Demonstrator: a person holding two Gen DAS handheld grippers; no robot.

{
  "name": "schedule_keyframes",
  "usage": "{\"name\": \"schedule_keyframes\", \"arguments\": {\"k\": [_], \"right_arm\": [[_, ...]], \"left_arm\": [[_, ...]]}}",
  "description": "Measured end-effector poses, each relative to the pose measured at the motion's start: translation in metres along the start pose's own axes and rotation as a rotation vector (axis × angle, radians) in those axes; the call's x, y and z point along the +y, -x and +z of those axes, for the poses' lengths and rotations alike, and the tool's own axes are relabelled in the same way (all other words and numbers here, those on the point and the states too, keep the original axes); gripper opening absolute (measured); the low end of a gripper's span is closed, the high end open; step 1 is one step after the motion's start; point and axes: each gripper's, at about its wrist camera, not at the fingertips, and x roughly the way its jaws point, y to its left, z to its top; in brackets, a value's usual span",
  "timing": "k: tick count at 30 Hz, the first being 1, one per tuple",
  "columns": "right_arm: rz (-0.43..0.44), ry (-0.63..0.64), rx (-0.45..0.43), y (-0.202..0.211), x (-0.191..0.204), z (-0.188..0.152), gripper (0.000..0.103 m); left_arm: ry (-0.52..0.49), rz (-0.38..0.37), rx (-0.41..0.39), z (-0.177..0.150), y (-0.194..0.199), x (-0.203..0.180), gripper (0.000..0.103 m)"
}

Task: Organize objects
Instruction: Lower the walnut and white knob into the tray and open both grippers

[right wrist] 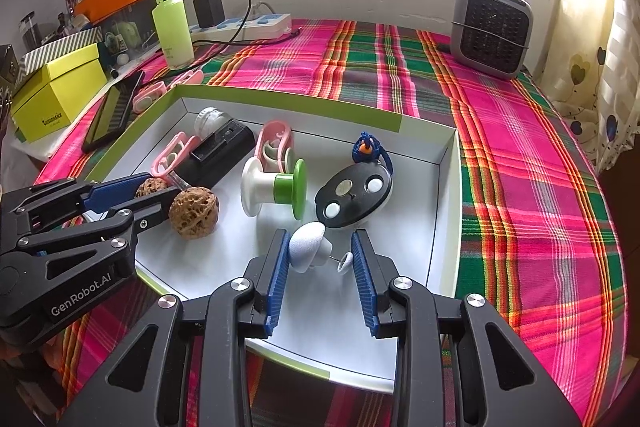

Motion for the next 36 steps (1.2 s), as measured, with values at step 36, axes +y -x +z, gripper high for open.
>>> {"name": "schedule_keyframes", "arguments": {"k": [36], "right_arm": [[-0.006, -0.035, -0.084, 0.040, 0.010, -0.012, 0.044]], "left_arm": [[0.019, 0.027, -0.075, -0.013, 0.042, 0.002, 0.041]]}}
